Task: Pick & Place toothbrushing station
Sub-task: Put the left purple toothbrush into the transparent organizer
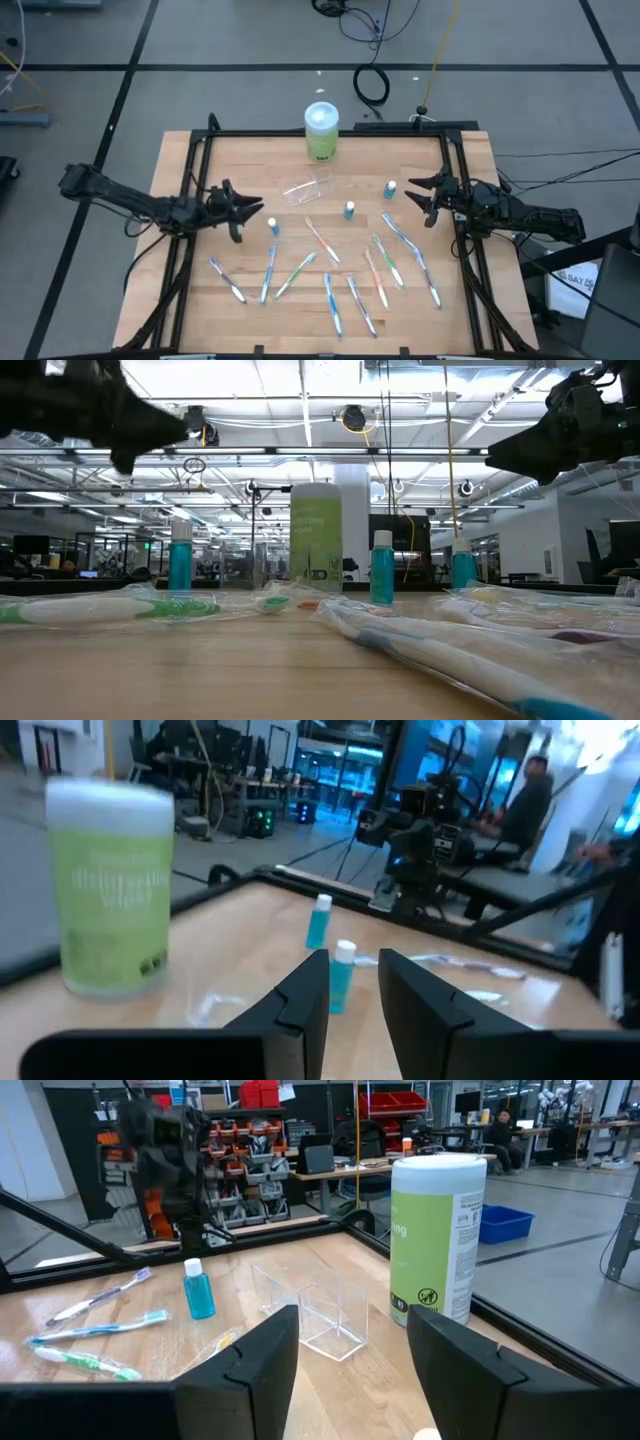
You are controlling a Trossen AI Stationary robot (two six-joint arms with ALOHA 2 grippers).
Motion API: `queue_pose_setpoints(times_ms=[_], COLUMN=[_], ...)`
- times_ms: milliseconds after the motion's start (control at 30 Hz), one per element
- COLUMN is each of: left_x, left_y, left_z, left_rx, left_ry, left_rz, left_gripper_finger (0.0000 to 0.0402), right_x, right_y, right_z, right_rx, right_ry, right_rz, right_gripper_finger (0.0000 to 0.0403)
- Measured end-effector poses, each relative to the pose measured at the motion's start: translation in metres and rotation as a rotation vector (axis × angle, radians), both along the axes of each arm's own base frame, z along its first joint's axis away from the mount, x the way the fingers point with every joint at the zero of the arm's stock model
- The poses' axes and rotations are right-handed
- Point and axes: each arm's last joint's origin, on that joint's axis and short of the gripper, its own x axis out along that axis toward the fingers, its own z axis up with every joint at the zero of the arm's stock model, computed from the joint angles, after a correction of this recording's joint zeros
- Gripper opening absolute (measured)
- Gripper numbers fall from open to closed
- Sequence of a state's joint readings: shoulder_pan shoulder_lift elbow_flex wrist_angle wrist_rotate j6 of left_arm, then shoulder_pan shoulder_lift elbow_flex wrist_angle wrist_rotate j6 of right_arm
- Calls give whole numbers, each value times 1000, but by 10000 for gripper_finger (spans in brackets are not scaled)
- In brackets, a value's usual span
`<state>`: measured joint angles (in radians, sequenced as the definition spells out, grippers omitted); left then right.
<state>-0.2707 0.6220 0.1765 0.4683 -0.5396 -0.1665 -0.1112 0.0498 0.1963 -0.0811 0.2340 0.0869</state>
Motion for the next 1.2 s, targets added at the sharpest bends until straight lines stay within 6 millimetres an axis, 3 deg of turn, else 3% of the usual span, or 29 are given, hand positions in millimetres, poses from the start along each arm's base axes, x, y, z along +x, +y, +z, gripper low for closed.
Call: queue_pose_setpoints(times_ms=[267,367,567,833,1200], left_x=[4,2,1,0,0], left_y=[0,0,0,2,2], left_z=[72,84,89,90,88], left_rx=[167,187,190,369,318], left_ry=[99,115,111,165,166], left_rz=[12,10,25,90,80], left_gripper_finger=[95,95,95,95,95], right_x=[0,0,2,3,2], right_y=[0,0,0,0,-2], right_z=[0,0,-2,-2,-2], right_rx=[2,88,233,128,143], right_ry=[-3,-33,-62,-17,-27], right_rz=[2,1,-5,-9,-53], right_gripper_finger=[181,181,181,181,180])
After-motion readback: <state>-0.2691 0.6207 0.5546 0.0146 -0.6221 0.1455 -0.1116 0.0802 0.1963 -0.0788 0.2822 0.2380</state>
